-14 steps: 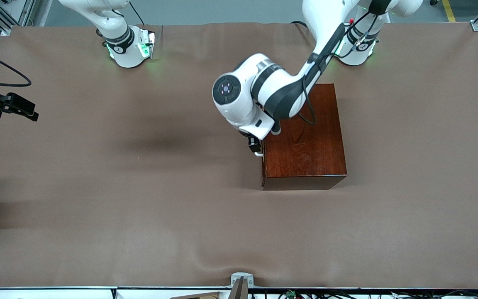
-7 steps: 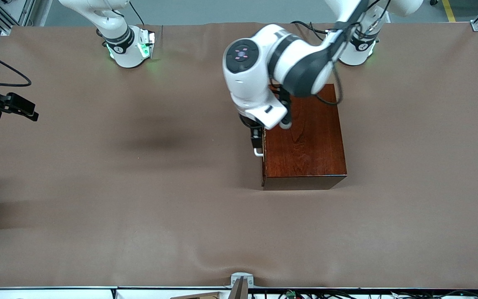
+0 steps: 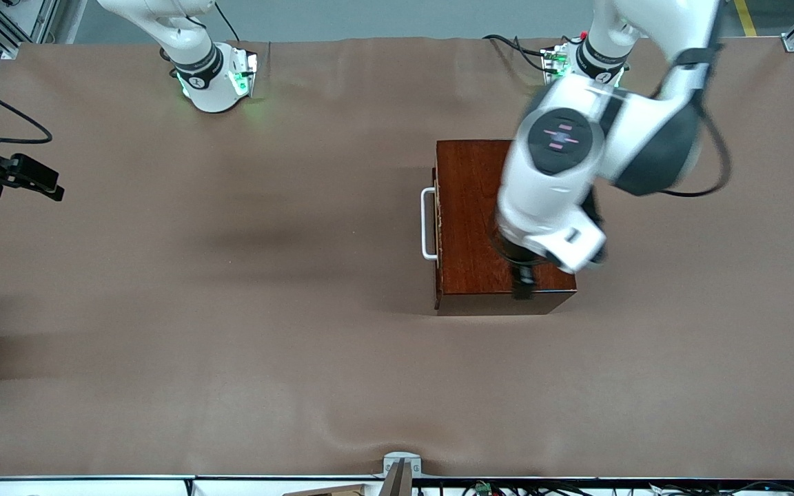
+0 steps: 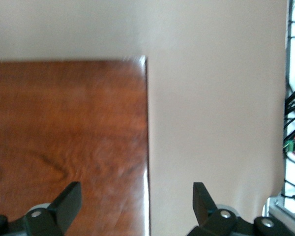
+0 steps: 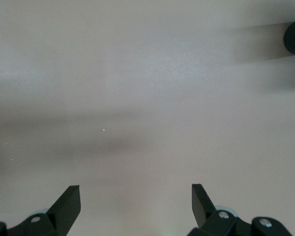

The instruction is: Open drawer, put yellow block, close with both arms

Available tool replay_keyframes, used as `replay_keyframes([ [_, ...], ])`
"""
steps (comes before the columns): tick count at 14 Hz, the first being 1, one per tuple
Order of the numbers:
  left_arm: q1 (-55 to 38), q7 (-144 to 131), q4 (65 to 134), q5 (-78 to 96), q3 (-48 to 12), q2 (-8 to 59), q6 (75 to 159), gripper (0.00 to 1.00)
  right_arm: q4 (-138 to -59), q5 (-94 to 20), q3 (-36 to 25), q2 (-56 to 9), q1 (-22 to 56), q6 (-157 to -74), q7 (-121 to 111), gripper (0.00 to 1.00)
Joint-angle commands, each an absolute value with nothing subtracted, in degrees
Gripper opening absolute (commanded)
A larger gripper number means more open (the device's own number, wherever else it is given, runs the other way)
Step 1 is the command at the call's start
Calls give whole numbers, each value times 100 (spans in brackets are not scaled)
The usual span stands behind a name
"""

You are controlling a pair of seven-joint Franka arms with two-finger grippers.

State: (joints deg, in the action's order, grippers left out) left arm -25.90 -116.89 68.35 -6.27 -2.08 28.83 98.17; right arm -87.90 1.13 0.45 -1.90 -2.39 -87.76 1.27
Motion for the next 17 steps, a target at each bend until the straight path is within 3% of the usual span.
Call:
replay_keyframes([
  [1, -2076, -11094, 7084, -431, -281, 2611, 9888, 100, -8754, 123, 123, -149, -325, -8728, 132, 100],
  [12, -335, -8132, 7602, 105, -281, 1987, 9835, 100, -8754, 123, 123, -149, -316, -8736, 114, 100],
  [17, 26, -6893, 8681, 211, -281, 1119, 9826, 100, -8754, 123, 123, -149, -325, -8736, 114, 100],
])
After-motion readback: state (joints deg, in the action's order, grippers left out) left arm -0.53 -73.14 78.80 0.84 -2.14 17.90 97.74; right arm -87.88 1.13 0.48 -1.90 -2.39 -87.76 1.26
